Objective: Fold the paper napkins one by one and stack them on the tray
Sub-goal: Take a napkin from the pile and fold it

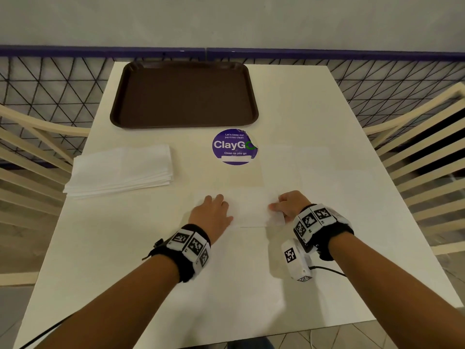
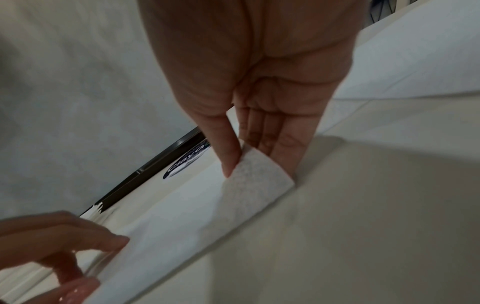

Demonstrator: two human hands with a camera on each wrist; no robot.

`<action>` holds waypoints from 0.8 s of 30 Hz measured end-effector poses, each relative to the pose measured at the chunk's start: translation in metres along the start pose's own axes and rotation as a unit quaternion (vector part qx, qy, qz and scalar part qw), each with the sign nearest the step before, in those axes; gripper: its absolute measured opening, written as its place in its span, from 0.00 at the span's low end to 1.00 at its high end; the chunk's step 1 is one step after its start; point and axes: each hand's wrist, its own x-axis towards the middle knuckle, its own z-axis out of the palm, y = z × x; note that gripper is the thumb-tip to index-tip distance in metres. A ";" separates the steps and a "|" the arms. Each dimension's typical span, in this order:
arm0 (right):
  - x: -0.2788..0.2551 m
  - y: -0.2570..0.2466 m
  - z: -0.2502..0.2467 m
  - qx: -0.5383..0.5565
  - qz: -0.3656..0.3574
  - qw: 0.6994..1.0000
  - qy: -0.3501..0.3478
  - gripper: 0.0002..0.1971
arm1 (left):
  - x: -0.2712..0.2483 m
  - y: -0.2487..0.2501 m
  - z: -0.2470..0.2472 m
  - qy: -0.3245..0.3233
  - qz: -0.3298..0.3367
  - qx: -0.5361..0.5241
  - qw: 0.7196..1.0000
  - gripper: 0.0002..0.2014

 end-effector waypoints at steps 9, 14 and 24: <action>-0.066 0.011 0.069 -0.267 -0.322 0.873 0.249 0.22 | -0.008 0.004 0.002 0.006 -0.015 -0.016 1.000 0.28; -0.086 0.002 0.111 -0.364 -0.259 0.889 0.098 0.38 | -0.013 0.004 0.006 0.015 -0.018 -0.011 1.000 0.27; -0.080 0.027 0.075 -0.328 -0.162 0.930 0.038 0.25 | -0.022 -0.011 0.016 0.025 -0.025 -0.037 0.999 0.27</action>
